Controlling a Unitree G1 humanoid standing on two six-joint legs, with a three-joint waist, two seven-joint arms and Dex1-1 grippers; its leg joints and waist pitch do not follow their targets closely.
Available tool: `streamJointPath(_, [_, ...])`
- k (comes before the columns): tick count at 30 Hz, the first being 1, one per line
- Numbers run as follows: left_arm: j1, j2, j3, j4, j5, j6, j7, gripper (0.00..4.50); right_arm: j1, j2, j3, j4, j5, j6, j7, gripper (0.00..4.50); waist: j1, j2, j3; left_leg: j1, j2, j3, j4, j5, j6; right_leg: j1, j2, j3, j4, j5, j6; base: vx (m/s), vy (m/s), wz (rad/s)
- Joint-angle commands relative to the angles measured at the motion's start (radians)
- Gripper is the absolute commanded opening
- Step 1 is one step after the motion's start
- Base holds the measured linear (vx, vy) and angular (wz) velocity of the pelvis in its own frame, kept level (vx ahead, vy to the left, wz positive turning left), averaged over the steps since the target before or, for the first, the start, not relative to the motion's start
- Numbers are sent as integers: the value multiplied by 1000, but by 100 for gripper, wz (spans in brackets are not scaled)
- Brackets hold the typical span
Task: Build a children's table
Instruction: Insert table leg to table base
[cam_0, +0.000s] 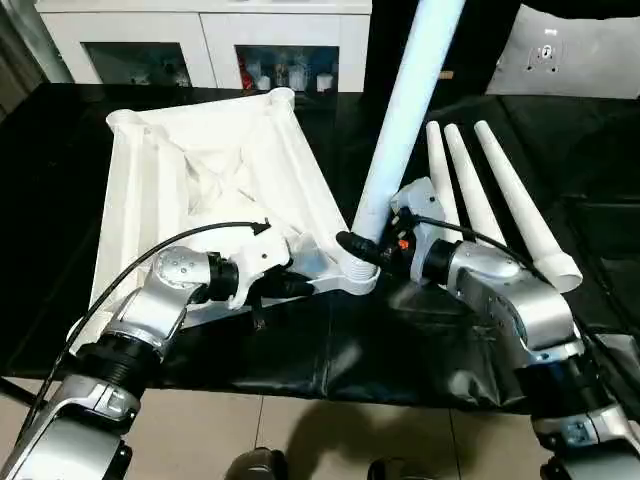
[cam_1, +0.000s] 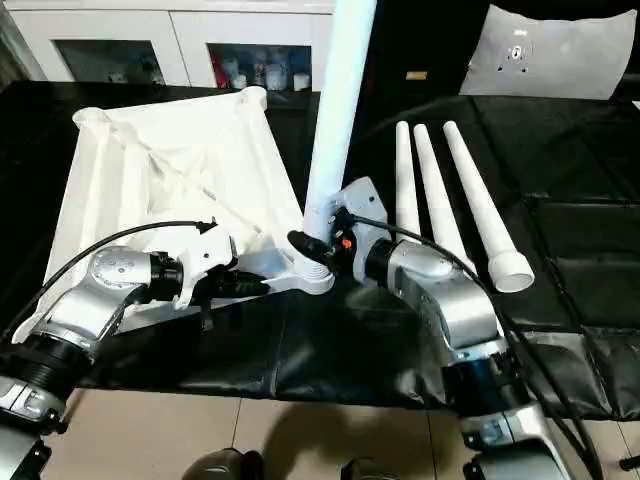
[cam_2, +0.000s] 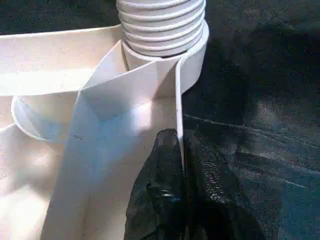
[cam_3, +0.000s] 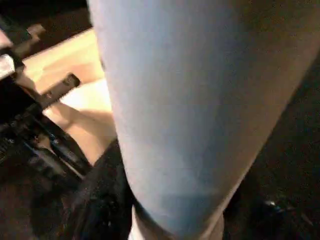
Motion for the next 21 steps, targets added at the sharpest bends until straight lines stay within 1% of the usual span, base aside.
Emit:
streamJointPath(1, [23,20,-22,-5,15,-6,-30,0,1,-21,4,34,-9,30,15,190,3,-10,-83,24,80,-27,-67,-161,32,47,-102,45,-73,-150,-246,0,0,0])
streamJointPath(3, [25,23,-22,-10,14,-5,-33,0,-2,-27,2,36,-5,36,23,190,4,-9,-83,23,81,-27,-66,-158,35,48,-104,44,-74,-153,-246,0,0,0])
streamJointPath(4, [28,26,-22,-13,14,-6,-35,0,-5,-31,1,36,1,40,33,190,4,-14,-84,23,81,-26,-65,-155,38,49,-104,44,-73,-152,-246,0,0,0])
streamJointPath(5, [28,27,-23,-13,18,-11,-32,0,-6,-33,2,35,4,39,41,190,4,-14,-84,23,82,-27,-66,-152,39,48,-103,44,-72,-151,-245,0,0,0])
streamJointPath(6, [28,28,-23,-13,21,-14,-30,0,-8,-33,3,35,5,39,46,190,4,-11,-84,24,82,-27,-66,-153,41,45,-102,43,-73,-154,-245,0,0,0])
streamJointPath(10, [33,30,-29,-25,23,-18,-42,0,-17,-28,18,37,8,51,63,190,4,-11,-84,26,83,-27,-68,-168,34,44,-102,44,-74,-162,-244,0,0,0])
streamJointPath(11, [36,30,-33,-33,22,-19,-47,0,-21,-25,23,43,7,54,68,190,3,-18,-87,26,83,-27,-67,-166,32,47,-102,43,-71,-158,-246,0,0,0])
streamJointPath(12, [37,30,-35,-36,23,-19,-49,0,-23,-23,26,46,6,55,71,190,4,-16,-87,26,82,-26,-66,-163,32,45,-102,43,-72,-157,-247,0,0,0])
streamJointPath(13, [38,32,-41,-43,31,-20,-47,0,-25,-21,31,54,3,54,75,190,3,-18,-88,26,82,-25,-66,-160,32,45,-102,43,-72,-153,-246,0,0,0])
streamJointPath(15, [40,37,-54,-58,44,-20,-48,0,-29,-18,41,73,1,53,84,190,3,-15,-89,26,84,-27,-67,-162,30,45,-103,43,-71,-144,-247,0,0,0])
streamJointPath(17, [41,36,-57,-67,46,-16,-47,0,-33,-15,43,90,-1,48,87,190,2,-18,-90,27,83,-26,-67,-166,26,45,-101,43,-71,-141,-246,0,0,0])
streamJointPath(21, [36,31,-53,-60,47,-20,-32,0,-32,-8,33,118,-4,41,85,190,4,-20,-90,27,83,-26,-67,-175,20,46,-102,43,-71,-139,-248,0,0,0])
